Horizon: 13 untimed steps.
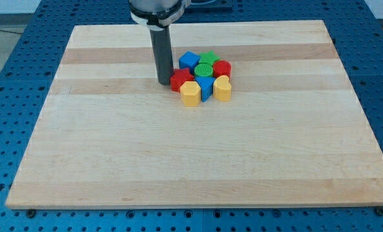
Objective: Separate the yellow hexagon from a group of blocks
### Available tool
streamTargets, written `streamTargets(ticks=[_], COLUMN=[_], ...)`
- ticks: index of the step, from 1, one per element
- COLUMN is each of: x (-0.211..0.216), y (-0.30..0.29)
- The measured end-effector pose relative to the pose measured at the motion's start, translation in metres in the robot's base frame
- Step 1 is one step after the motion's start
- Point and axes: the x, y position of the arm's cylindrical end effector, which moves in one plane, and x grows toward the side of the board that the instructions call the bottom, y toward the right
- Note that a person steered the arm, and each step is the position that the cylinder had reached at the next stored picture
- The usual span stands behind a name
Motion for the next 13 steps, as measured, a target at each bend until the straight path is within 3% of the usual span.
streamTargets(ticks=[2,4,5,8,10,13], x=[0.047,0.094,0.091,0.049,0.019,0.059], y=[-0.011,0.070,0.108,0.072,0.013,-0.063])
